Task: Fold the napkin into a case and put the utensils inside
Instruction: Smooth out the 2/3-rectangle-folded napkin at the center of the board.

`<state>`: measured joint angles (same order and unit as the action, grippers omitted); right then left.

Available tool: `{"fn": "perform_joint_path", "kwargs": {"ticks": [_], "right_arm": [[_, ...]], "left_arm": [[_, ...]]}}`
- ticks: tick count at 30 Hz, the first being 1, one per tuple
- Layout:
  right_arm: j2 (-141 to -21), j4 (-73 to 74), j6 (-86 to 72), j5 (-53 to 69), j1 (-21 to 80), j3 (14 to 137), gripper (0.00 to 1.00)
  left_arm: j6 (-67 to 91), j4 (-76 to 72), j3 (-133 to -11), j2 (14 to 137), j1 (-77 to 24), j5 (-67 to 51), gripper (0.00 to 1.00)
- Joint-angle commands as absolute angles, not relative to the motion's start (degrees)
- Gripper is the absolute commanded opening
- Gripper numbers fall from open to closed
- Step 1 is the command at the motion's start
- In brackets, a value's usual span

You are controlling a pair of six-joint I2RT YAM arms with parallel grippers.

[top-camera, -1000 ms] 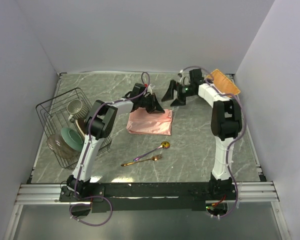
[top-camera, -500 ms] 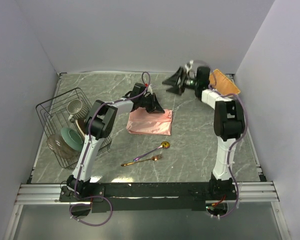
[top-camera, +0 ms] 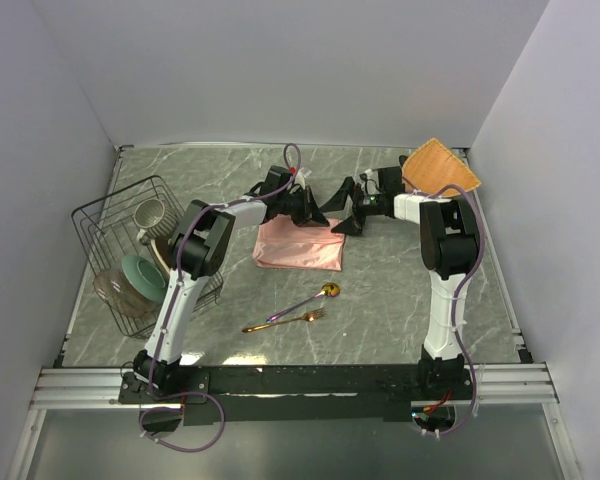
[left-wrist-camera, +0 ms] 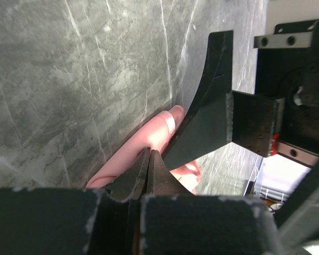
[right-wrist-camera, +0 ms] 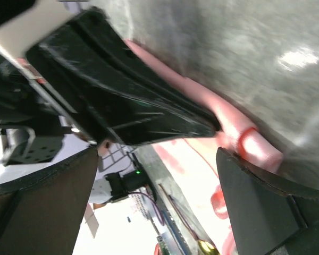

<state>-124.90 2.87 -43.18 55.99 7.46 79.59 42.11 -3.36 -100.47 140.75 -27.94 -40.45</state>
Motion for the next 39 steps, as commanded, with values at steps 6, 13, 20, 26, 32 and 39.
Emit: {"fn": "perform_joint_path", "kwargs": {"ticks": [6,13,20,26,32,39], "right_arm": [[-126.4,16.7,-32.9,54.4,5.4,79.6,1.00],[-123.0,24.2,-25.0,59.3,6.1,83.6,1.00],[-119.1,23.3,-24.7,63.3,7.5,85.9,1.00],[-118.8,8.0,-36.5,63.0,10.1,85.7,1.00],[-121.5,11.7,-35.4,56.6,10.0,86.5,0.86],[-123.7,21.1,-28.2,51.1,8.9,84.1,0.60]], "left_arm": [[38.7,4.1,-98.3,142.6,-27.0,-35.6,0.01],[39.1,3.9,-98.2,142.9,-27.1,-35.7,0.01],[39.0,3.6,-98.3,142.6,-27.0,-35.8,0.01],[38.9,3.7,-97.6,142.3,-27.2,-35.6,0.01],[38.9,3.5,-96.9,141.9,-27.1,-35.6,0.01],[39.1,3.5,-96.8,141.9,-27.0,-35.6,0.01]]}}
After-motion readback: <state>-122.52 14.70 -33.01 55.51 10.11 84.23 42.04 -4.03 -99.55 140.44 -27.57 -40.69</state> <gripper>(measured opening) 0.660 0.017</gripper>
